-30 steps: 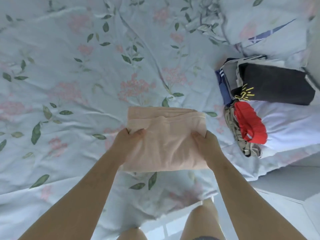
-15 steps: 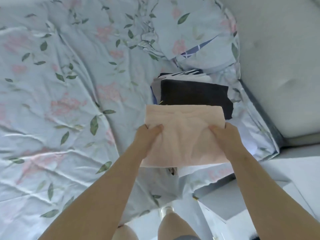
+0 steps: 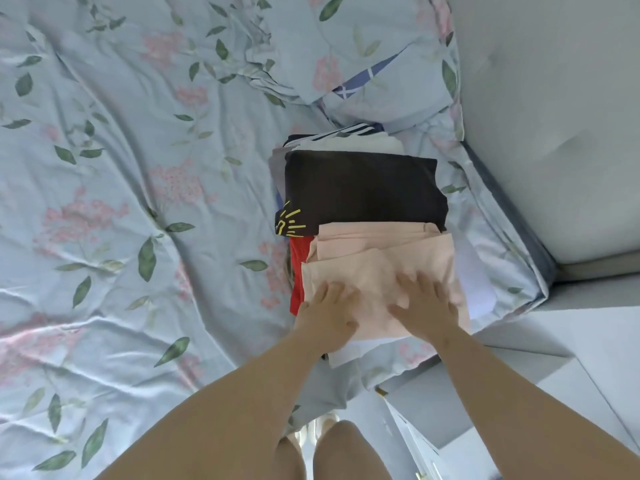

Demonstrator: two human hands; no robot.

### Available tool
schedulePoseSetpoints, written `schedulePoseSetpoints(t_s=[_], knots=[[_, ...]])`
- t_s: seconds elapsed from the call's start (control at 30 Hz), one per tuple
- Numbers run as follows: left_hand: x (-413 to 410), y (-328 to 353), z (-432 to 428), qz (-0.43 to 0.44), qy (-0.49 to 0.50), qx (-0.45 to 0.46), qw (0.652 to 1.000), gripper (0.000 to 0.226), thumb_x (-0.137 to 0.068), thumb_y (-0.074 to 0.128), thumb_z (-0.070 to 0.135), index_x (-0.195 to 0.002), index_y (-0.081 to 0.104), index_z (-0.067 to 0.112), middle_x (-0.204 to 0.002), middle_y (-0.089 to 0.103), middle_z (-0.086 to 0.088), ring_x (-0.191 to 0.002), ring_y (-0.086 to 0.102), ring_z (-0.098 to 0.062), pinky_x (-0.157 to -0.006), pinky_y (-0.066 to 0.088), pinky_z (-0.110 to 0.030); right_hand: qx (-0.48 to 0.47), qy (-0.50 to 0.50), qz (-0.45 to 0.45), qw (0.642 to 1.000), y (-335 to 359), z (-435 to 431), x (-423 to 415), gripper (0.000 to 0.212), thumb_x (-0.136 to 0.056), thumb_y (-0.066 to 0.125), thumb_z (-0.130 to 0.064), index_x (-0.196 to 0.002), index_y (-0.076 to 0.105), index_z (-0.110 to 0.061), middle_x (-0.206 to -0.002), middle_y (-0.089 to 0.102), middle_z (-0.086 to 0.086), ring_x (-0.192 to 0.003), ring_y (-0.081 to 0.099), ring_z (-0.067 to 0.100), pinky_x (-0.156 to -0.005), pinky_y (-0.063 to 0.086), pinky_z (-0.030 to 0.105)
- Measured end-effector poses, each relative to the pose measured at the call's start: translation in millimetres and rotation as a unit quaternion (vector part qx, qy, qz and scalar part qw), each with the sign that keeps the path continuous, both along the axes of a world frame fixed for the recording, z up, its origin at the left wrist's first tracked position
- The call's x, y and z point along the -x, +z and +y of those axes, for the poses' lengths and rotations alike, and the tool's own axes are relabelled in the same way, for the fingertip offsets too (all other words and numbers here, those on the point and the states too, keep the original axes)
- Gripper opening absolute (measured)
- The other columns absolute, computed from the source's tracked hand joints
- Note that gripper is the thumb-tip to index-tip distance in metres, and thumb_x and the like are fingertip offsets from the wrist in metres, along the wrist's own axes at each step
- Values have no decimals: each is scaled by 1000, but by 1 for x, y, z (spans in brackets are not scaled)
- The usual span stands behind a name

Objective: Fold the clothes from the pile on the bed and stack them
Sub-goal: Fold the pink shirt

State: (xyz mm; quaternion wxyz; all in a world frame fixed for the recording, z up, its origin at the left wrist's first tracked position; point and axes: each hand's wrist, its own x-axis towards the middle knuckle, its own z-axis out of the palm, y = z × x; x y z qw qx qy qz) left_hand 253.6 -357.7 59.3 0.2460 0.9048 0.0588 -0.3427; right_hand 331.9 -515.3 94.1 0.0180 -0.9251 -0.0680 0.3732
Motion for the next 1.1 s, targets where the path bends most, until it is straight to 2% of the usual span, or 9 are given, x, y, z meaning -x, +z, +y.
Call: schedulePoseSetpoints(t_s=[0.2,0.33,0.43,0.53,0.6,0.73,0.87,0.97,1.1], knots=[[-40,16,22,-120,253,5,960,40,-97,44,28,-137,43,24,-137,47,-2,-126,40,-23,-101,33,-34,-155,-185,-147,959,3,13,-49,42,-95,48,-33,-134,45,-18,-137,46,9,-123,40,33,-99,33,41],[-84,22,38,-269,359,-118,886,50,-91,54,34,-138,40,22,-138,41,-4,-127,36,-26,-102,30,-37,-247,-288,-160,911,-8,18,-114,61,-89,56,-34,-142,34,-13,-142,41,10,-128,40,32,-106,35,44],[-120,9,56,-231,425,-150,863,77,-85,59,51,-146,22,24,-148,28,-7,-136,28,-28,-108,28,-45,-281,-354,-79,889,-22,18,-161,82,-84,63,-44,-148,19,-19,-145,37,8,-122,47,30,-101,43,45],[-146,-10,74,-128,557,39,820,92,-77,67,54,-146,13,27,-145,32,-7,-129,39,-32,-105,37,-53,-303,-424,40,852,-35,20,-191,92,-84,66,-44,-150,5,-26,-148,32,4,-115,49,27,-64,49,32],[-153,-15,81,-88,607,131,779,87,-76,71,48,-142,22,21,-135,45,-6,-118,50,-30,-97,47,-49,-305,-439,82,841,-42,23,-201,91,-82,69,-42,-149,11,-24,-143,37,1,-116,47,25,-55,41,27],[-159,-2,93,-54,568,57,819,44,-84,64,44,-115,54,14,-109,61,-3,-103,58,-28,-92,50,-44,-337,-364,31,867,-41,30,-215,36,-78,74,-34,-106,54,-21,-112,63,-3,-100,58,20,-83,51,37],[-167,32,103,-177,613,99,763,15,-86,65,31,-93,60,19,-82,61,8,-87,60,-20,-81,52,-36,-430,-250,-84,863,5,47,-243,22,-83,69,-28,-101,56,-27,-85,54,-22,-90,56,7,-81,45,22],[-178,42,116,-239,638,83,727,19,-87,63,33,-98,57,18,-87,62,6,-84,58,-16,-65,46,-27,-466,-231,-127,844,13,65,-266,22,-86,65,-32,-104,56,-26,-91,57,-17,-86,56,1,-74,42,15],[-193,15,122,-63,540,-80,835,58,-89,60,36,-135,37,9,-130,49,-15,-118,48,-37,-93,41,-43,-181,-139,-98,969,-17,80,-270,68,-87,59,-45,-142,31,-17,-141,41,12,-128,39,33,-101,33,44]])
